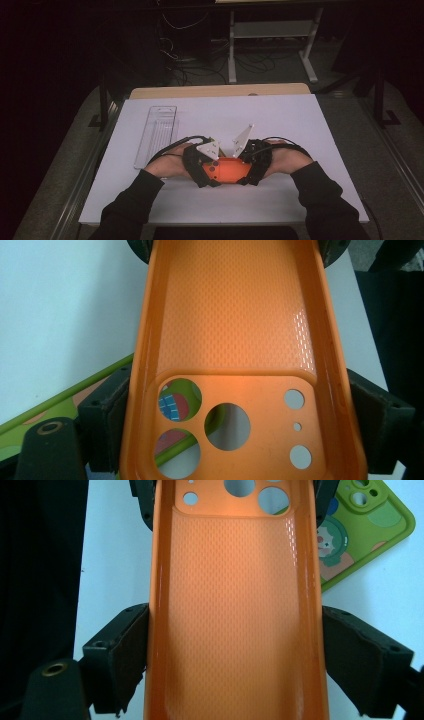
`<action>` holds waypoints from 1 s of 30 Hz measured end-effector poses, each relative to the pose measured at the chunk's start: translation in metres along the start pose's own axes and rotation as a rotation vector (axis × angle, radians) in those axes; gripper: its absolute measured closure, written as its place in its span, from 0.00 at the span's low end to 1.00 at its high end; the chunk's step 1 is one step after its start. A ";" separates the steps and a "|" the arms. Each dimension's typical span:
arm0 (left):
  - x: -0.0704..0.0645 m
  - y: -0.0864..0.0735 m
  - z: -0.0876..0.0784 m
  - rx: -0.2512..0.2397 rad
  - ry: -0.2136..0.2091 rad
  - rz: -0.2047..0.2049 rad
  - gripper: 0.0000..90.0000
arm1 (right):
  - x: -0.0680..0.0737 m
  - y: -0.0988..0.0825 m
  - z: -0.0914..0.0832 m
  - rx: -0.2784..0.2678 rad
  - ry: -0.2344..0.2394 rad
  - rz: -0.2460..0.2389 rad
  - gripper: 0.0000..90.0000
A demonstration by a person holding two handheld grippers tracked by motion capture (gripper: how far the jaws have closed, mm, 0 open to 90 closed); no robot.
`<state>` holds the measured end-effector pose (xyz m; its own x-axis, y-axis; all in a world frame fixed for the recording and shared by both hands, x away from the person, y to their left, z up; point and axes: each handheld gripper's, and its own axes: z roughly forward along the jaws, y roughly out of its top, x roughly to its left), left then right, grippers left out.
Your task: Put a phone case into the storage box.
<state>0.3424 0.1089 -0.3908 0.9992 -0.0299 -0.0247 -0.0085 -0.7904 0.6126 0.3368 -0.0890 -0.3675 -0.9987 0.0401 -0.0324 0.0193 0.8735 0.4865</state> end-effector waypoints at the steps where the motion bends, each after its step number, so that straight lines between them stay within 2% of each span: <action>1: 0.001 0.000 0.000 -0.004 -0.006 -0.006 0.17 | 0.000 0.000 0.000 0.000 0.000 0.001 0.17; 4: 0.001 0.000 -0.001 -0.006 -0.013 -0.008 0.18 | -0.001 0.000 0.000 -0.003 0.007 0.010 0.17; 8: 0.000 0.000 -0.003 -0.001 0.000 0.001 0.19 | -0.001 -0.001 -0.001 -0.010 0.006 0.009 0.17; 10: 0.001 0.000 -0.003 -0.008 -0.017 -0.007 0.19 | -0.001 -0.002 -0.001 -0.021 0.012 0.020 0.16; 12: 0.002 -0.001 -0.003 -0.008 -0.002 -0.018 0.19 | -0.003 -0.004 -0.001 -0.041 -0.005 0.037 0.07; 13: 0.002 -0.001 -0.004 -0.011 0.000 -0.030 0.19 | -0.004 -0.005 -0.002 -0.047 0.002 0.057 0.03; 16: 0.003 -0.002 -0.006 -0.012 0.010 -0.043 0.19 | -0.008 -0.011 -0.008 -0.078 -0.027 0.094 0.00; 17: 0.003 -0.002 -0.005 -0.027 0.015 -0.059 0.19 | -0.008 -0.011 -0.008 -0.078 -0.027 0.094 0.00; 18: 0.003 -0.003 -0.007 -0.021 0.041 -0.077 0.19 | -0.010 -0.017 -0.014 -0.100 -0.041 0.146 0.00; 19: 0.004 -0.004 -0.007 -0.019 0.049 -0.099 0.19 | -0.012 -0.021 -0.018 -0.116 -0.038 0.166 0.00; 21: 0.003 -0.005 -0.006 -0.015 0.052 -0.112 0.18 | -0.016 -0.028 -0.023 -0.172 -0.070 0.169 0.00; 22: 0.004 -0.006 -0.006 -0.020 0.071 -0.124 0.18 | -0.016 -0.028 -0.023 -0.172 -0.070 0.169 0.00; 23: 0.004 -0.006 -0.005 -0.020 0.071 -0.153 0.18 | -0.017 -0.032 -0.026 -0.186 -0.077 0.183 0.00; 24: 0.004 -0.007 -0.004 -0.018 0.081 -0.160 0.18 | -0.017 -0.036 -0.029 -0.194 -0.091 0.198 0.00; 25: 0.005 -0.008 -0.003 -0.025 0.117 -0.206 0.18 | -0.016 -0.044 -0.032 -0.201 -0.113 0.233 0.00; 26: 0.005 -0.008 -0.003 -0.025 0.117 -0.206 0.18 | -0.016 -0.044 -0.032 -0.201 -0.113 0.233 0.00; 27: 0.005 -0.009 -0.003 -0.026 0.139 -0.209 0.18 | -0.013 -0.051 -0.035 -0.218 -0.138 0.291 0.00; 28: 0.006 -0.010 -0.003 -0.030 0.149 -0.232 0.18 | -0.013 -0.051 -0.035 -0.218 -0.138 0.291 0.00; 29: 0.007 -0.011 -0.004 -0.032 0.168 -0.262 0.18 | -0.014 -0.059 -0.037 -0.244 -0.176 0.328 0.00; 30: 0.007 -0.011 -0.004 -0.032 0.168 -0.262 0.18 | -0.014 -0.059 -0.037 -0.244 -0.176 0.328 0.00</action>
<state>0.3492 0.1199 -0.3948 0.9596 0.2758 -0.0557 0.2484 -0.7378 0.6276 0.3474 -0.1588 -0.3636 -0.9178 0.3964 0.0206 0.3011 0.6616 0.6868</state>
